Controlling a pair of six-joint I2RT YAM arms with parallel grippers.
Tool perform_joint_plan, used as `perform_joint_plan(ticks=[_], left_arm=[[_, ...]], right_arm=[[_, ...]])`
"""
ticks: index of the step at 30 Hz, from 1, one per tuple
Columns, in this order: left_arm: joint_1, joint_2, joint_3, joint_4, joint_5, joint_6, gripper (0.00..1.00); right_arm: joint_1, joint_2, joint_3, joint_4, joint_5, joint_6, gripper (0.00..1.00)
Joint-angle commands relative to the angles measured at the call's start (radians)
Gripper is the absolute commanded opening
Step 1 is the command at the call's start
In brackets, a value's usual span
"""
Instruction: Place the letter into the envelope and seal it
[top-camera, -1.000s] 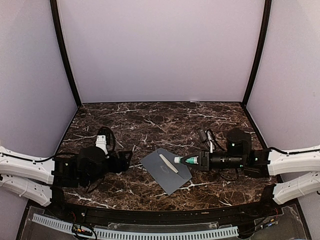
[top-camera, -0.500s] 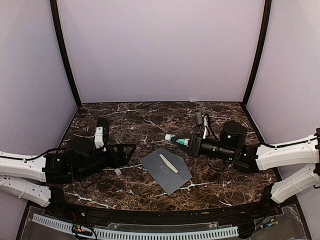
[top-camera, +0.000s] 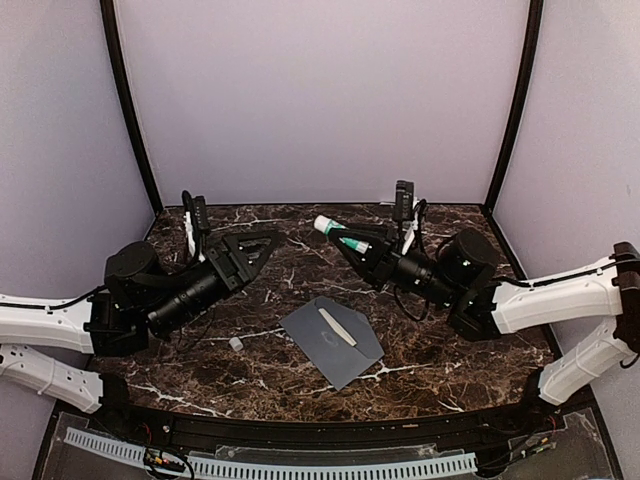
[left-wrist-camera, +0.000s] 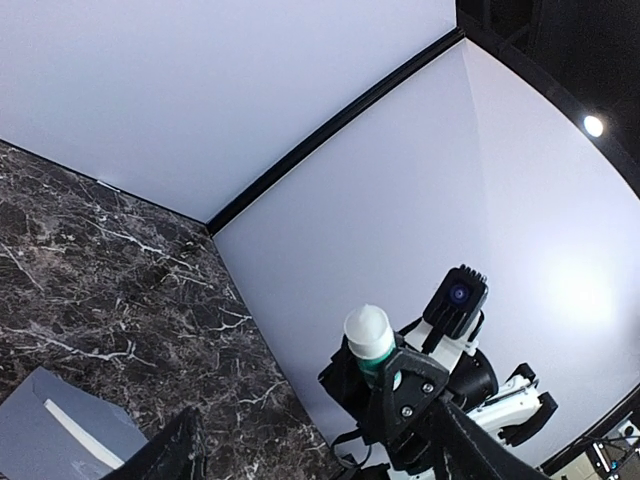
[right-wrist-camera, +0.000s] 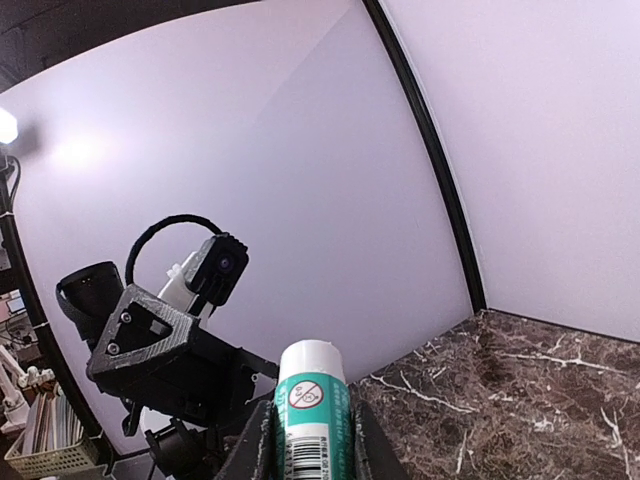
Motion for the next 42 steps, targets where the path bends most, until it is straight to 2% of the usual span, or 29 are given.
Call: perform_joint_plan(ticks=[1,12,16,20,25,26,28,30,32,33,35,37,42], left_arm=[[-0.006,0.046,0.074,0.098,0.050,-0.070,0.76],[-0.006,0.166,0.197,0.127,0.136,-0.056,0.73],[-0.007,0.187,0.211,0.142,0.152,-0.053,0.67],[-0.006,0.202,0.227,0.148,0.163,-0.040,0.54],[-0.006,0.213,0.237,0.154,0.182,-0.030,0.24],[-0.006,0.213,0.238,0.154,0.185,-0.028,0.14],[-0.006,0.211,0.238,0.151,0.186,-0.024,0.04],[-0.006,0.206,0.235,0.149,0.183,-0.022,0.00],[-0.006,0.201,0.230,0.150,0.177,-0.017,0.00],[-0.006,0.196,0.227,0.149,0.172,-0.010,0.00],[-0.006,0.189,0.225,0.144,0.165,0.005,0.00],[-0.006,0.180,0.226,0.126,0.157,0.033,0.00],[-0.006,0.147,0.226,0.068,0.111,0.120,0.00]], right_arm=[[0.025,0.032,0.018,0.205,0.019,-0.145,0.00],[0.104,0.110,0.096,0.228,0.072,-0.322,0.00],[0.123,0.128,0.116,0.222,0.088,-0.354,0.00],[0.134,0.145,0.134,0.211,0.100,-0.379,0.00],[0.146,0.158,0.143,0.209,0.122,-0.414,0.00],[0.148,0.160,0.145,0.206,0.128,-0.419,0.00],[0.152,0.163,0.144,0.205,0.140,-0.432,0.00],[0.157,0.165,0.142,0.201,0.144,-0.443,0.00],[0.159,0.163,0.138,0.188,0.150,-0.445,0.00],[0.160,0.161,0.133,0.182,0.150,-0.445,0.07],[0.161,0.151,0.118,0.166,0.151,-0.445,0.27],[0.160,0.132,0.097,0.140,0.177,-0.444,0.37],[0.160,0.056,0.044,0.000,0.192,-0.428,0.49]])
